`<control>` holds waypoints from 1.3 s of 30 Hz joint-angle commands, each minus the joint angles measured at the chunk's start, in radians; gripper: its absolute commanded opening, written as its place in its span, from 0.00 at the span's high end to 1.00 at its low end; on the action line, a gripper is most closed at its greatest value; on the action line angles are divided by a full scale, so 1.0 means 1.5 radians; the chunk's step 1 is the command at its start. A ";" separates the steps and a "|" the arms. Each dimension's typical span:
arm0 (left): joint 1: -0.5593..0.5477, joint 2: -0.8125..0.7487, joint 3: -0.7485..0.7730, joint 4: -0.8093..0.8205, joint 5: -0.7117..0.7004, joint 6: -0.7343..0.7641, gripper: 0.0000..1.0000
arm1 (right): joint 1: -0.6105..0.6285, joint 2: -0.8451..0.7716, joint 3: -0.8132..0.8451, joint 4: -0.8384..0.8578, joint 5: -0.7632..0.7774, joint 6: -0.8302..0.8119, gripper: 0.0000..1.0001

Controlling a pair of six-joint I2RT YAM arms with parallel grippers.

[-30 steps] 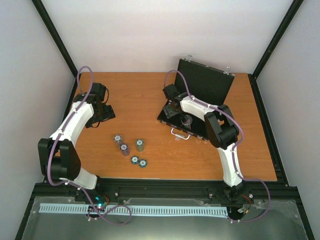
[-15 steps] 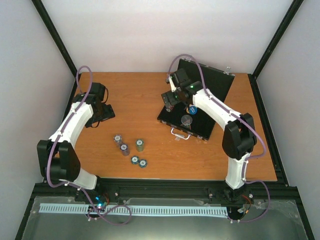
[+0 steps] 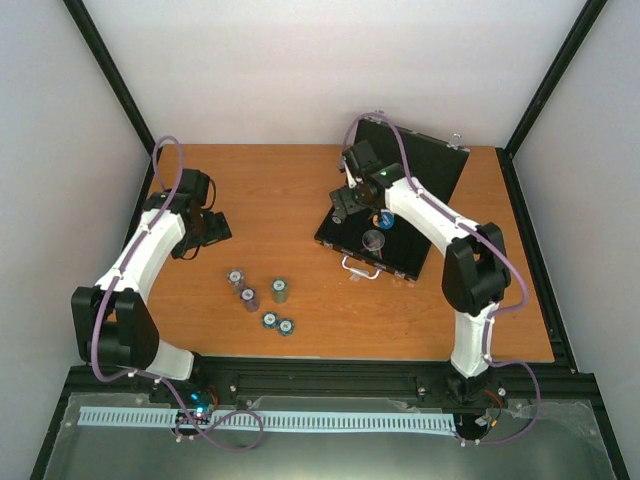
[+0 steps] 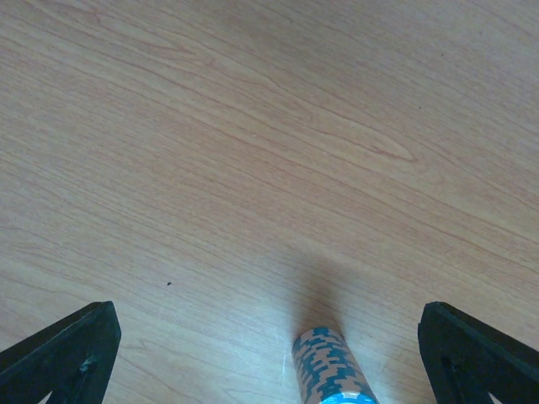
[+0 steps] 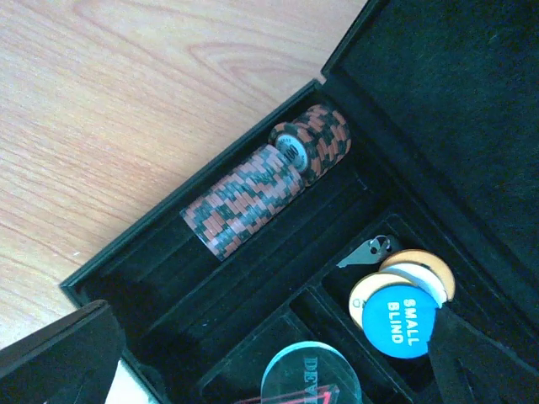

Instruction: Pack up texas hold em set

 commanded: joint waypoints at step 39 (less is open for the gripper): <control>0.002 0.044 0.014 0.003 -0.030 0.016 0.00 | -0.017 0.233 0.082 0.065 0.017 -0.044 0.00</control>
